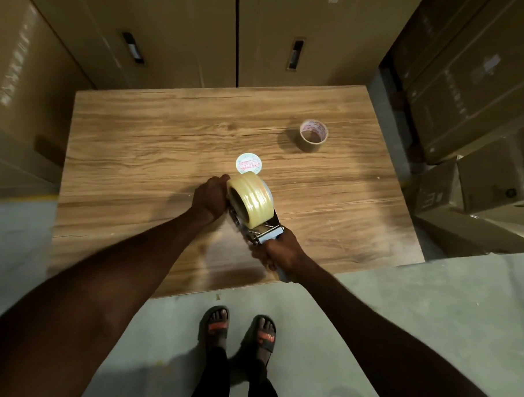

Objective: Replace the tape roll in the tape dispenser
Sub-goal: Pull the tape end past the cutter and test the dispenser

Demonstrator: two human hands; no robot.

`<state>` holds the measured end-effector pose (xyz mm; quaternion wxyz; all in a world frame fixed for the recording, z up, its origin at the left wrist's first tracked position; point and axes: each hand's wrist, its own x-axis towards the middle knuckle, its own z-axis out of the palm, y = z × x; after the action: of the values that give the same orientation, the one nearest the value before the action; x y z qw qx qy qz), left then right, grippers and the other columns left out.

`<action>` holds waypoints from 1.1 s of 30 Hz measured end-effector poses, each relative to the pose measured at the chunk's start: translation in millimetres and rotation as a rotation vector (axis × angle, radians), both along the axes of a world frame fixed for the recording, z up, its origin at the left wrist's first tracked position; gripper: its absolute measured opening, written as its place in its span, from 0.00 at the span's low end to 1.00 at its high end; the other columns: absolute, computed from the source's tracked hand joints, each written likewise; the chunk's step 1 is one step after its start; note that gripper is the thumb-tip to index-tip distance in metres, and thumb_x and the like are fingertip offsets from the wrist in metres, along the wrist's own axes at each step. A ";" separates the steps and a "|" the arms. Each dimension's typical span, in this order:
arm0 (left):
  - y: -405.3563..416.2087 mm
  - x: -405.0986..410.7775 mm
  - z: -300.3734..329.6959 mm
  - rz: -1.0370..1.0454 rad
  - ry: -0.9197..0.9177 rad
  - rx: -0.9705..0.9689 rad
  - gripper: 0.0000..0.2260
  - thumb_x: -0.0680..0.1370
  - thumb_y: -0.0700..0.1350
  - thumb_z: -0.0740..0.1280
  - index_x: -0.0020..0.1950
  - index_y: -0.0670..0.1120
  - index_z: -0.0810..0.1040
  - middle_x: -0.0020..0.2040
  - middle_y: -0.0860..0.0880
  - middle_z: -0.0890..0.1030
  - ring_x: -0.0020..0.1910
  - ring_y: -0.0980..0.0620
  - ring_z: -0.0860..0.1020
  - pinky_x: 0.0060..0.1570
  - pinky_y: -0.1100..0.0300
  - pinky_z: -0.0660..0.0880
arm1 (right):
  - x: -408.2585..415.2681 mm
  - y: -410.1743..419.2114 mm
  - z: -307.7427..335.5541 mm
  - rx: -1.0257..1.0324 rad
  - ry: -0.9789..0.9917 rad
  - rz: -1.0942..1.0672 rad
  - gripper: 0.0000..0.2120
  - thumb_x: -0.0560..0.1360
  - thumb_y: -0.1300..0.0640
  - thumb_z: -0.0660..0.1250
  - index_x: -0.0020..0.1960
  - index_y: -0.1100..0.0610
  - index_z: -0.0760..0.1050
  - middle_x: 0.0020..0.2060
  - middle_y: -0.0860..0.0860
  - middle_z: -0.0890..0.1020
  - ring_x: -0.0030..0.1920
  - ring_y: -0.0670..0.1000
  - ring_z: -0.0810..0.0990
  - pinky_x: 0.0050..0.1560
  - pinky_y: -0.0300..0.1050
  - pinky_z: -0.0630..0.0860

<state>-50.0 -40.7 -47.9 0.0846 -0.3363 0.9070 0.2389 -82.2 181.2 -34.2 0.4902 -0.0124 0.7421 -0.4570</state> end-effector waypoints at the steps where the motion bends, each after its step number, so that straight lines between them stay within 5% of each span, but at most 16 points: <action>1: -1.7 -0.3 0.8 -0.014 -0.029 -0.027 0.21 0.76 0.42 0.69 0.69 0.43 0.74 0.62 0.39 0.79 0.60 0.35 0.78 0.56 0.48 0.75 | 1.4 -0.4 3.4 -0.008 -0.007 -0.002 0.17 0.62 0.68 0.67 0.50 0.70 0.80 0.35 0.63 0.82 0.27 0.53 0.71 0.26 0.41 0.64; 4: -3.7 7.1 0.0 -0.028 -0.020 -0.034 0.24 0.72 0.47 0.74 0.66 0.43 0.74 0.60 0.38 0.79 0.59 0.34 0.78 0.56 0.45 0.75 | 7.1 1.7 7.6 -0.009 0.006 0.004 0.17 0.61 0.68 0.66 0.49 0.73 0.78 0.33 0.62 0.79 0.27 0.53 0.70 0.26 0.41 0.63; 8: -4.0 10.7 -3.5 -0.017 -0.002 -0.018 0.13 0.75 0.46 0.70 0.56 0.43 0.75 0.54 0.39 0.80 0.55 0.35 0.79 0.53 0.45 0.74 | 16.0 25.0 13.2 -0.032 0.041 0.025 0.06 0.68 0.69 0.67 0.43 0.66 0.80 0.33 0.68 0.79 0.32 0.58 0.73 0.25 0.41 0.65; 11: -4.2 5.7 -2.8 0.015 -0.028 -0.005 0.20 0.70 0.53 0.77 0.52 0.43 0.75 0.53 0.40 0.81 0.55 0.37 0.79 0.50 0.49 0.73 | 24.6 57.1 20.1 0.008 0.021 0.067 0.07 0.68 0.72 0.66 0.40 0.61 0.76 0.31 0.61 0.73 0.27 0.52 0.68 0.26 0.42 0.63; 18: -9.0 -10.4 -0.3 0.092 -0.182 0.049 0.28 0.63 0.56 0.82 0.56 0.43 0.79 0.58 0.41 0.83 0.58 0.39 0.81 0.53 0.49 0.79 | 54.0 129.4 18.7 0.045 0.033 0.058 0.13 0.69 0.76 0.68 0.42 0.58 0.77 0.27 0.44 0.78 0.25 0.39 0.72 0.26 0.34 0.69; 21: -8.3 -16.4 0.4 0.141 -0.228 0.054 0.30 0.61 0.56 0.83 0.56 0.45 0.80 0.58 0.42 0.84 0.57 0.39 0.82 0.52 0.51 0.79 | 66.1 152.6 14.3 0.068 0.074 0.045 0.13 0.69 0.73 0.71 0.52 0.65 0.79 0.32 0.44 0.81 0.28 0.38 0.76 0.28 0.32 0.71; 28: -8.5 -19.0 -1.1 0.143 -0.251 0.059 0.29 0.60 0.56 0.83 0.55 0.44 0.80 0.56 0.42 0.84 0.56 0.39 0.82 0.53 0.48 0.80 | 97.7 199.0 19.1 0.106 0.131 0.023 0.23 0.61 0.58 0.77 0.54 0.61 0.79 0.38 0.49 0.85 0.37 0.42 0.83 0.38 0.37 0.78; 33: -7.7 -17.0 -0.7 0.131 -0.249 0.046 0.31 0.62 0.57 0.82 0.57 0.44 0.77 0.60 0.41 0.82 0.59 0.38 0.80 0.55 0.46 0.79 | 112.0 246.1 6.9 0.202 0.117 0.013 0.17 0.63 0.68 0.73 0.52 0.65 0.77 0.38 0.51 0.82 0.38 0.46 0.79 0.39 0.44 0.77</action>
<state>-67.0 -48.4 -48.6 0.1884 -0.4196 0.8600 0.2209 29.8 427.4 -27.2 0.4478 0.0056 0.8115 -0.3753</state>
